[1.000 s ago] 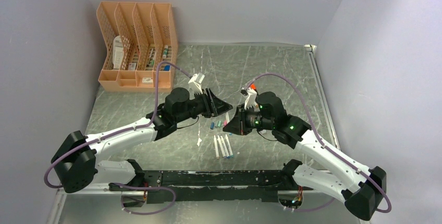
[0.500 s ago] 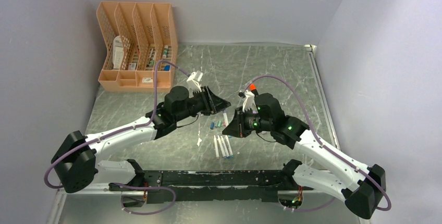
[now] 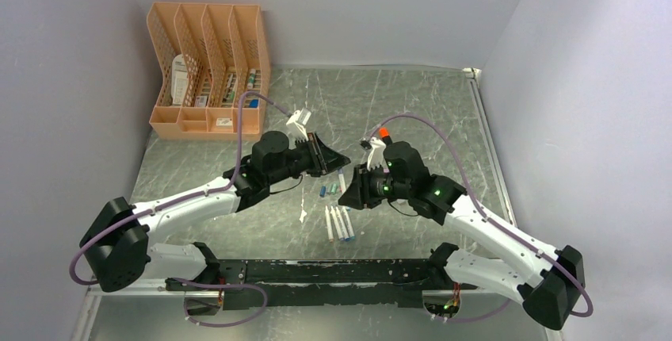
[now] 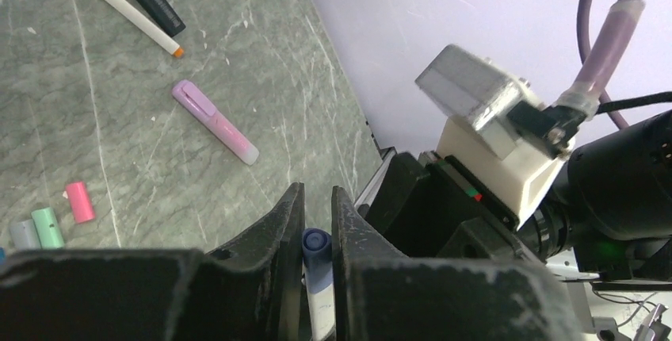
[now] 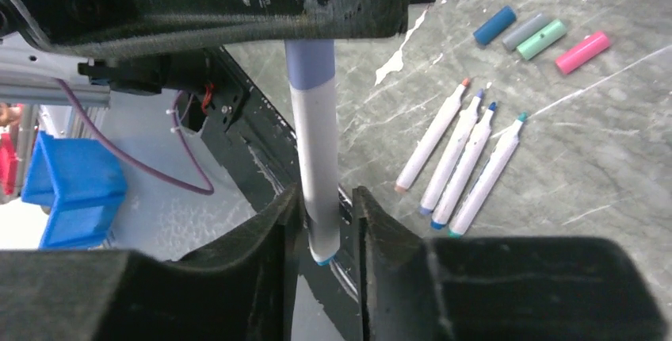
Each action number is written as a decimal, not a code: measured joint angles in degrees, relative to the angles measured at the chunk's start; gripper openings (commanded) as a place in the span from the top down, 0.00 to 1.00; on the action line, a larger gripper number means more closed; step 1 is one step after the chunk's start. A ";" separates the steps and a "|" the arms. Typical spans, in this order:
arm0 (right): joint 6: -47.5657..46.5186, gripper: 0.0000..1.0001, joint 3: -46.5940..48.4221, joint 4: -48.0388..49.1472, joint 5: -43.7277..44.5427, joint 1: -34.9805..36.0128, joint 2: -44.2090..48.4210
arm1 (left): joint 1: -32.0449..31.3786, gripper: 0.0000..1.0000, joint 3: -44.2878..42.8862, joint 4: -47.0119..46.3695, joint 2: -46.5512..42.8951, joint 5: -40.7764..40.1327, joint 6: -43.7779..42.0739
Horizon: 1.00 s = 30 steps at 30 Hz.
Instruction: Open the pen caps
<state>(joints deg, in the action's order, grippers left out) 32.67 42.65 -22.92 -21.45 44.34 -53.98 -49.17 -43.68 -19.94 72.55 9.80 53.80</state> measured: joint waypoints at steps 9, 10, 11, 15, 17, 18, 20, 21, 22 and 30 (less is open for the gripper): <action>-0.28 0.89 4.00 -0.59 2.73 -0.02 -2.10 | 0.00 0.91 0.46 0.11 0.57 0.98 0.02; -0.44 0.95 4.15 -0.61 2.89 -0.02 -2.23 | 0.00 0.88 0.46 0.11 0.57 0.98 0.02; -0.28 0.98 4.17 -0.72 3.13 -0.02 -2.43 | 0.00 0.84 0.46 0.09 0.57 1.03 0.02; -0.28 1.00 4.17 -0.96 3.26 -0.17 -2.86 | 0.04 0.65 0.46 0.39 0.52 1.25 0.00; -0.35 1.00 4.17 -0.92 3.26 -0.13 -2.84 | 0.13 0.62 0.46 0.59 0.55 1.44 0.07; -0.35 1.00 4.17 -0.94 3.30 -0.13 -2.84 | 0.13 0.62 0.46 0.81 0.55 1.64 0.09; -0.39 1.00 4.20 -0.98 3.56 -0.11 -2.84 | 0.17 0.61 0.46 1.36 0.63 2.19 0.11; -0.42 1.00 4.26 -1.05 3.85 -0.11 -2.84 | 0.17 0.61 0.46 1.53 0.72 2.45 0.13; -0.44 1.00 4.31 -1.07 4.09 -0.11 -2.84 | 0.17 0.61 0.46 1.68 0.87 2.69 0.13; -0.59 1.00 4.61 -2.10 4.57 -0.11 -2.93 | 0.17 0.82 0.46 2.32 1.33 3.93 0.20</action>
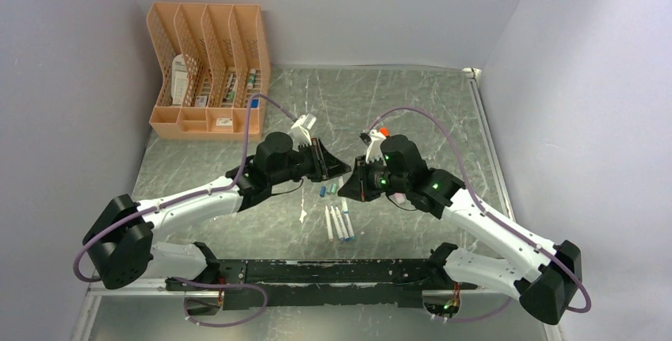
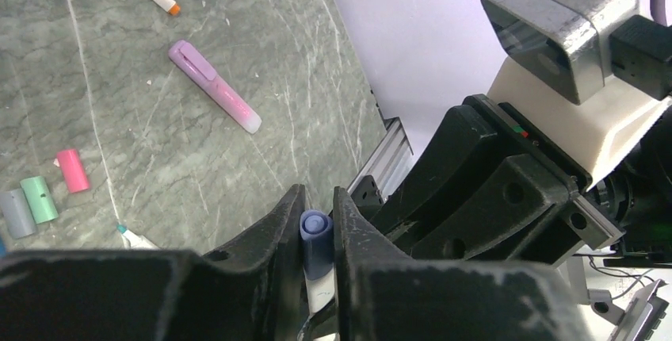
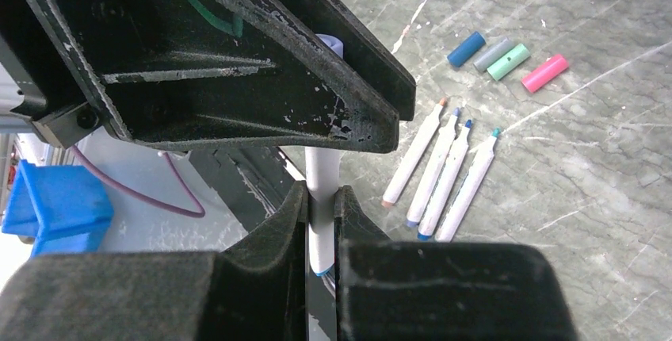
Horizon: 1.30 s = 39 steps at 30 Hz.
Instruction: Open the pen caps
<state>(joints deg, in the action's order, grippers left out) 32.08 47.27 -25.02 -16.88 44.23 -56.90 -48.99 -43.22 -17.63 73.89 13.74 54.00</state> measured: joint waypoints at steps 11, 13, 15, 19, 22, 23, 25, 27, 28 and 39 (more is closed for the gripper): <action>0.55 1.00 -1.22 1.20 0.02 -0.09 0.37 | 0.15 0.93 -1.68 1.92 0.76 -0.72 -0.70; 1.22 1.00 -2.54 2.84 0.72 -0.39 1.22 | 0.74 0.93 -4.02 4.22 2.19 -0.39 -1.77; 2.12 1.00 -4.13 5.44 1.86 -0.81 2.25 | 2.36 0.93 -6.34 6.05 3.87 1.46 -2.62; 4.09 1.00 -8.09 4.90 0.66 0.24 5.22 | 10.93 0.93 -12.83 6.67 8.15 1.99 -4.81; 5.46 1.00 -10.43 2.08 -0.72 1.68 6.80 | 19.71 0.93 -17.31 5.05 10.58 0.63 -5.84; 5.84 1.00 -10.71 1.51 -0.79 1.92 7.04 | 22.25 0.93 -18.21 4.66 10.99 0.44 -5.99; 6.58 1.00 -10.97 0.15 -0.57 2.21 7.58 | 25.55 0.93 -19.80 4.68 11.56 0.42 -6.25; 6.88 1.00 -10.88 -0.90 0.55 2.36 7.50 | 26.40 0.93 -21.11 5.70 11.87 1.07 -6.71; 6.88 1.00 -10.73 -1.64 1.31 2.38 7.04 | 26.36 0.93 -21.40 6.12 11.91 1.79 -6.88; 5.31 1.00 -7.63 -8.46 14.25 2.40 -11.65 | 22.10 0.93 -5.66 16.85 4.52 9.55 -8.87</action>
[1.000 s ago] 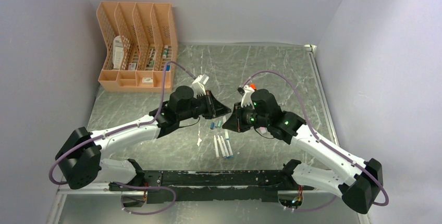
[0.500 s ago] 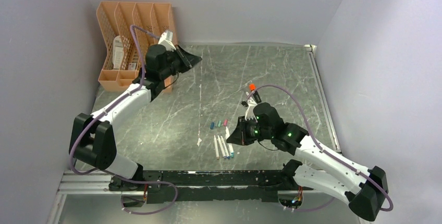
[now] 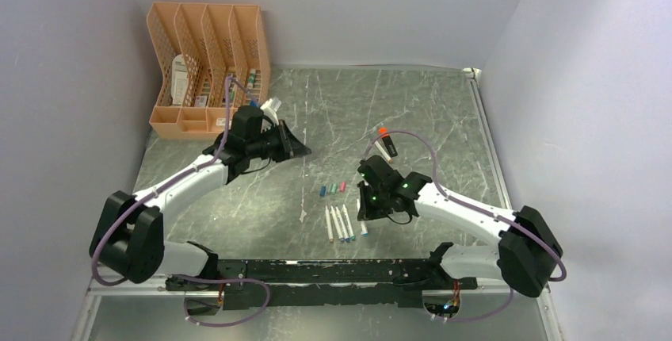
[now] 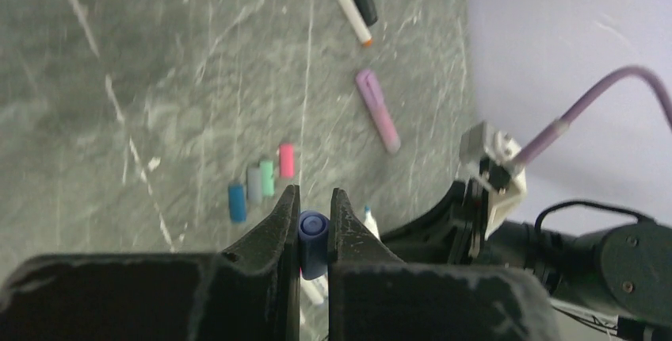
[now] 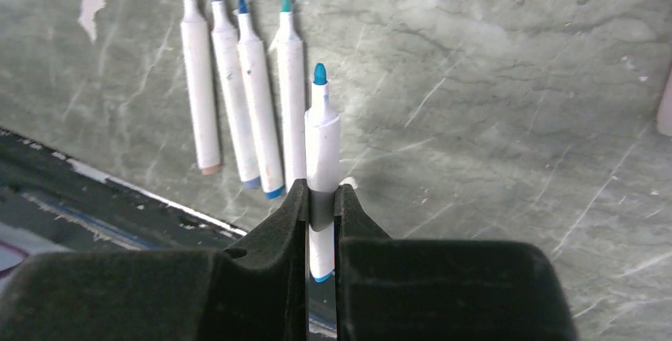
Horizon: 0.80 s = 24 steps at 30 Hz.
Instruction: Open the pen caps
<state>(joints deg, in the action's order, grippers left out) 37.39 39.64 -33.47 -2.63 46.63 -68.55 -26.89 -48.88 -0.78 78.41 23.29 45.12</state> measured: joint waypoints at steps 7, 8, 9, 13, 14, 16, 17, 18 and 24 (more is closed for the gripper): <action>-1.88 0.98 1.70 0.96 2.32 0.00 -5.42 | -0.28 0.93 5.18 1.84 -4.17 0.61 -0.22; -2.14 0.97 1.97 1.36 2.32 0.00 -6.19 | -0.33 0.93 5.44 1.79 -4.17 0.76 -0.22; -2.38 0.96 2.08 1.86 2.34 0.00 -6.82 | -0.33 0.93 5.64 1.79 -4.15 0.90 -0.22; -3.02 0.93 2.27 3.02 2.16 0.00 -8.52 | -0.44 0.93 5.84 1.62 -3.80 1.20 -0.22; -3.19 0.93 2.27 3.30 2.05 0.00 -8.92 | -0.46 0.93 5.84 1.53 -3.65 1.25 -0.22; -3.43 0.92 2.27 3.69 1.92 0.00 -9.49 | -0.52 0.93 5.84 1.51 -3.30 1.36 -0.26; -3.58 0.91 2.27 3.89 1.77 0.00 -9.68 | -0.55 0.93 5.84 1.51 -3.15 1.38 -0.28; -3.65 0.91 2.27 4.13 1.57 0.00 -9.84 | -0.57 0.93 5.84 1.51 -3.02 1.40 -0.33; -3.87 0.87 2.27 5.64 0.35 0.07 -10.67 | -0.59 0.93 5.84 1.51 -2.64 1.40 -0.35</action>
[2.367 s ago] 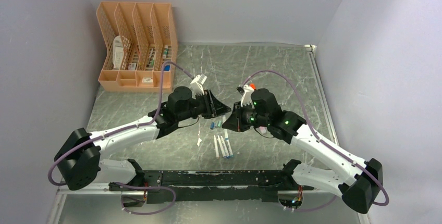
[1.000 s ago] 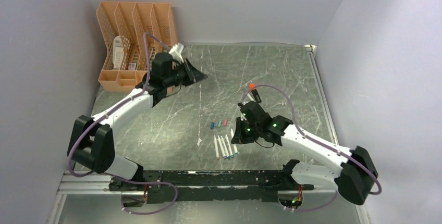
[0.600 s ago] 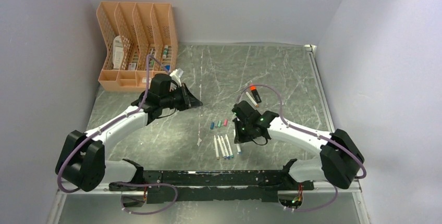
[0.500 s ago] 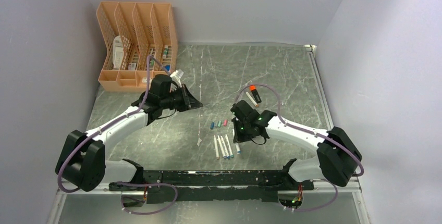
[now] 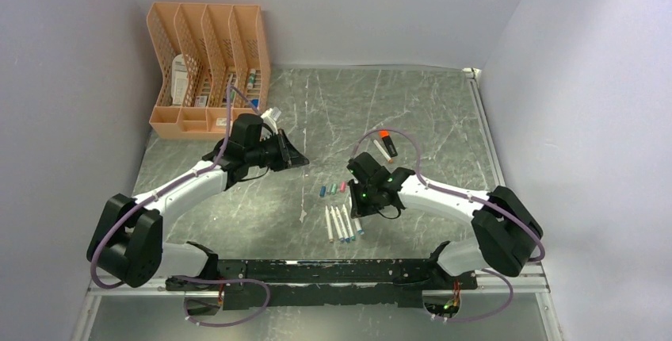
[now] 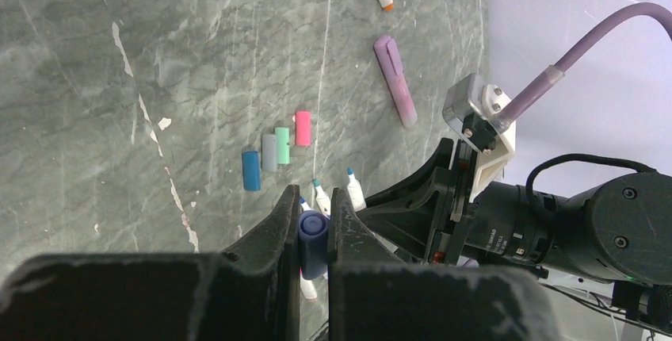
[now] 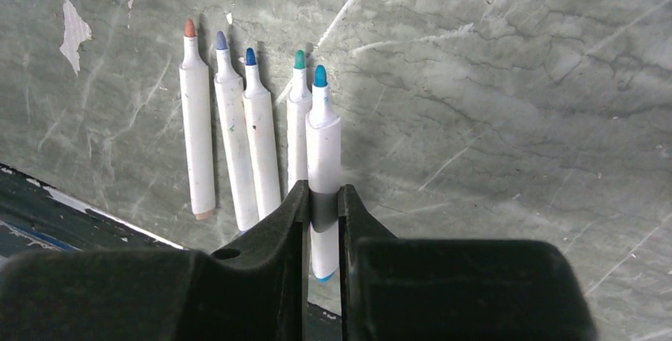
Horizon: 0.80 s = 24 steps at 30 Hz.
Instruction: Open the pen caps
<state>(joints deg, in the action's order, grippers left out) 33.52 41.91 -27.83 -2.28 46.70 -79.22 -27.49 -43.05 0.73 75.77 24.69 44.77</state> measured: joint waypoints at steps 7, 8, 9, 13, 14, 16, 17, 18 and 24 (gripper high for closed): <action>-0.15 0.81 -0.02 0.59 -0.74 0.04 -1.75 | 0.00 0.93 -0.07 0.04 0.00 0.00 -0.48; -0.15 0.79 -0.02 0.61 -0.76 0.07 -1.95 | 0.00 0.93 -0.07 0.04 0.00 0.00 -0.50; -0.17 0.76 -0.02 0.61 -0.81 0.11 -2.08 | 0.00 0.93 -0.07 0.04 0.00 0.00 -0.61; -0.31 0.70 -0.02 0.63 -0.96 0.15 -2.27 | 0.00 0.93 -0.09 0.04 0.00 0.00 -0.66; -0.35 0.70 -0.02 0.63 -0.98 0.15 -2.27 | 0.00 0.93 -0.09 0.04 0.00 0.00 -0.66; -0.37 0.70 -0.02 0.66 -0.98 0.15 -2.27 | 0.00 0.93 -0.17 0.11 0.02 0.00 -0.66; -0.37 0.70 -0.02 0.66 -0.98 0.15 -2.27 | -0.04 0.93 -0.31 0.20 0.09 0.00 -0.66; -0.37 0.70 -0.02 0.66 -0.98 0.17 -2.27 | -0.11 0.93 -0.55 0.22 0.24 0.00 -0.66; -0.44 0.69 0.76 -1.46 -0.13 0.13 -1.38 | -2.91 0.92 -4.24 1.40 2.99 -0.24 -0.74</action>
<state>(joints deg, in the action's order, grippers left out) 33.08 42.68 -29.30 -2.42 46.83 -80.60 -30.39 -47.29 2.13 78.76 24.45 44.03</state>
